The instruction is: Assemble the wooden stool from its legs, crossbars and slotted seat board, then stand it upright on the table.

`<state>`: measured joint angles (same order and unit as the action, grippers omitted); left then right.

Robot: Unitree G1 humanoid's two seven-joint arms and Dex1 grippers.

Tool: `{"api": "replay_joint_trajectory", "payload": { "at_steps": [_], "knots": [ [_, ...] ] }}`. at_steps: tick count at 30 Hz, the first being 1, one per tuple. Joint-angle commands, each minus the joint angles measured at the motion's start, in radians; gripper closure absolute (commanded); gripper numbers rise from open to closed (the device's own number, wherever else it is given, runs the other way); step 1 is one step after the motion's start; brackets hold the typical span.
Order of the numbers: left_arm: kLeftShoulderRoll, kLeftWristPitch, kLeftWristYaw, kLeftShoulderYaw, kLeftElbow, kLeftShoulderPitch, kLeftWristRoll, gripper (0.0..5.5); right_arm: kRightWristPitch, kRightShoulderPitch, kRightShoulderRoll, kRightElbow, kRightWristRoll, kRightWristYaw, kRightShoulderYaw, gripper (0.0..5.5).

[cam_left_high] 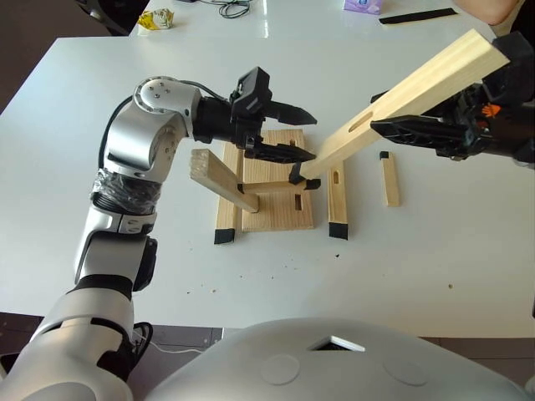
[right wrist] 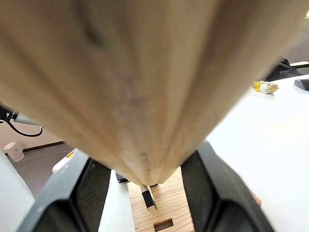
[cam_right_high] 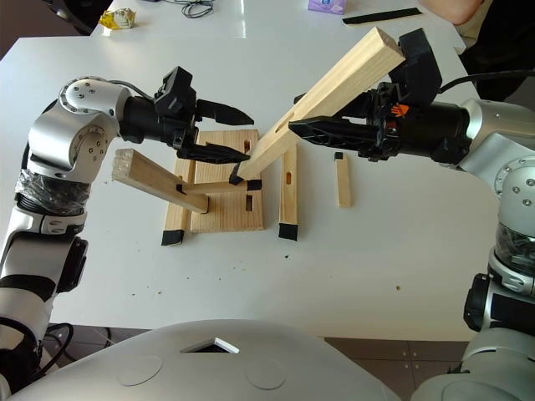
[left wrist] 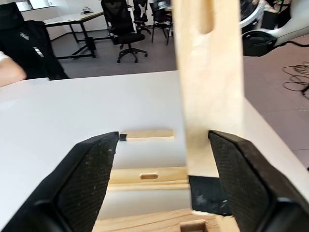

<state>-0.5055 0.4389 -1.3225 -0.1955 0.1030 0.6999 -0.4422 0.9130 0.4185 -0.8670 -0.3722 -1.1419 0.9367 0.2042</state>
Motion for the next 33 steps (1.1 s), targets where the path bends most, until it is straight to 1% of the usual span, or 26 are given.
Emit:
{"api": "replay_joint_trajectory", "payload": {
  "at_steps": [1, 4, 8, 10, 13, 16, 20, 24, 28, 31, 33],
  "knots": [
    [0.023, -0.068, 0.075, 0.064, 0.131, 0.093, 0.037, 1.38, -0.017, 0.031, 0.009, 0.010, 0.003, -0.029, 0.040, 3.46],
    [0.020, -0.108, 0.086, 0.087, 0.178, 0.092, 0.048, 0.88, -0.026, 0.080, 0.033, 0.037, -0.017, -0.085, 0.076, 3.46],
    [0.000, -0.159, 0.081, 0.090, 0.171, 0.035, 0.069, 0.25, -0.030, 0.156, 0.067, 0.095, -0.026, -0.169, 0.111, 3.48],
    [-0.023, -0.176, 0.081, 0.107, 0.170, 0.013, 0.075, 0.24, -0.023, 0.141, 0.055, 0.089, -0.016, -0.172, 0.116, 3.48],
    [-0.070, -0.201, 0.072, 0.131, 0.167, -0.017, 0.087, 0.24, -0.038, 0.059, 0.023, 0.016, 0.044, -0.147, 0.106, 3.48],
    [-0.124, -0.220, 0.068, 0.169, 0.184, -0.026, 0.093, 0.24, -0.088, -0.068, -0.009, -0.094, 0.131, -0.104, 0.094, 3.48],
    [-0.215, -0.300, 0.041, 0.207, 0.243, -0.053, 0.130, 0.24, -0.175, -0.230, -0.028, -0.231, 0.246, -0.056, 0.081, 3.48],
    [-0.310, -0.439, -0.032, 0.206, 0.298, -0.129, 0.182, 0.24, -0.248, -0.345, -0.009, -0.301, 0.325, -0.047, 0.070, 3.48],
    [-0.398, -0.519, -0.150, 0.212, 0.253, -0.274, 0.169, 0.24, -0.322, -0.429, 0.023, -0.308, 0.396, -0.047, 0.050, 3.48],
    [-0.439, -0.587, -0.220, 0.206, 0.240, -0.352, 0.170, 0.24, -0.356, -0.480, 0.043, -0.317, 0.423, -0.053, 0.044, 3.48],
    [-0.442, -0.605, -0.238, 0.199, 0.231, -0.380, 0.170, 0.24, -0.374, -0.506, 0.058, -0.320, 0.437, -0.057, 0.036, 3.48]
  ]
}}
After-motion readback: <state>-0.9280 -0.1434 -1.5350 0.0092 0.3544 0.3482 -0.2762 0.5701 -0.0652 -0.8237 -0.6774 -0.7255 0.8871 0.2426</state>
